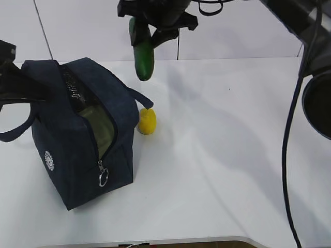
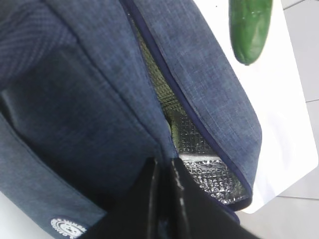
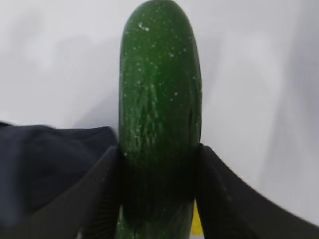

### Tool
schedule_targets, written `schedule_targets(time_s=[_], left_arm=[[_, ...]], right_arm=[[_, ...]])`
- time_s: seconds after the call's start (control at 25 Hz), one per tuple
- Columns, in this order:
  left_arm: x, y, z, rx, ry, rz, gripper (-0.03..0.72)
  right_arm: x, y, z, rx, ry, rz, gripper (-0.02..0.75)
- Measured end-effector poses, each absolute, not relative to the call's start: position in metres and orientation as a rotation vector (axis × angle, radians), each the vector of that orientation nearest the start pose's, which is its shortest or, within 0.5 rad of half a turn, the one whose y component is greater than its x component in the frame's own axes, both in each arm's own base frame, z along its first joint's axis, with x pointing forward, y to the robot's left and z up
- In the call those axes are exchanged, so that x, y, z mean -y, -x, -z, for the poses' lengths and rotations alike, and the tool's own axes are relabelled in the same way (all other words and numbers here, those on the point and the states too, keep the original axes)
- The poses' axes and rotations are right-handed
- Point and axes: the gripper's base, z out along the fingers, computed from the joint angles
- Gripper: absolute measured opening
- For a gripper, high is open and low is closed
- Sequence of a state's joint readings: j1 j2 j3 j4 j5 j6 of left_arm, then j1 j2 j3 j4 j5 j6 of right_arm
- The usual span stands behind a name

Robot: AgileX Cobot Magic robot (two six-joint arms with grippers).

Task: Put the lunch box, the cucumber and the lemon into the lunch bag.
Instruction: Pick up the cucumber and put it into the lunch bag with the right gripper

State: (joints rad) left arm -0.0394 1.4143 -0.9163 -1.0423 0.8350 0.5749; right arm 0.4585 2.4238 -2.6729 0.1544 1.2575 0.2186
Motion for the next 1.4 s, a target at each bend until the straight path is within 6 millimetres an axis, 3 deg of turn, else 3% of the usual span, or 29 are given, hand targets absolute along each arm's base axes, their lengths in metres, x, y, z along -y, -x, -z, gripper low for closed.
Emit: schedule_targets(time_s=[0.56, 0.84, 1.16, 1.4], left_arm=[[0.069, -0.273, -0.272, -2.448, -0.004, 0.999, -0.01], [0.07, -0.273, -0.274, -2.427, 0.0, 1.022, -0.01], [0.07, -0.273, -0.274, -2.423, -0.007, 1.023, -0.01], [0.07, -0.273, -0.274, -2.422, -0.009, 1.022, -0.01]], right_arm=[[-0.27, -0.442, -0.329, -2.419, 0.568, -0.94, 0.344], [-0.277, -0.438, -0.332, -2.404, 0.589, -1.007, 0.344], [-0.3, -0.422, -0.332, -2.375, 0.703, -1.021, 0.344], [-0.3, -0.419, -0.335, -2.378, 0.713, -1.006, 0.344]])
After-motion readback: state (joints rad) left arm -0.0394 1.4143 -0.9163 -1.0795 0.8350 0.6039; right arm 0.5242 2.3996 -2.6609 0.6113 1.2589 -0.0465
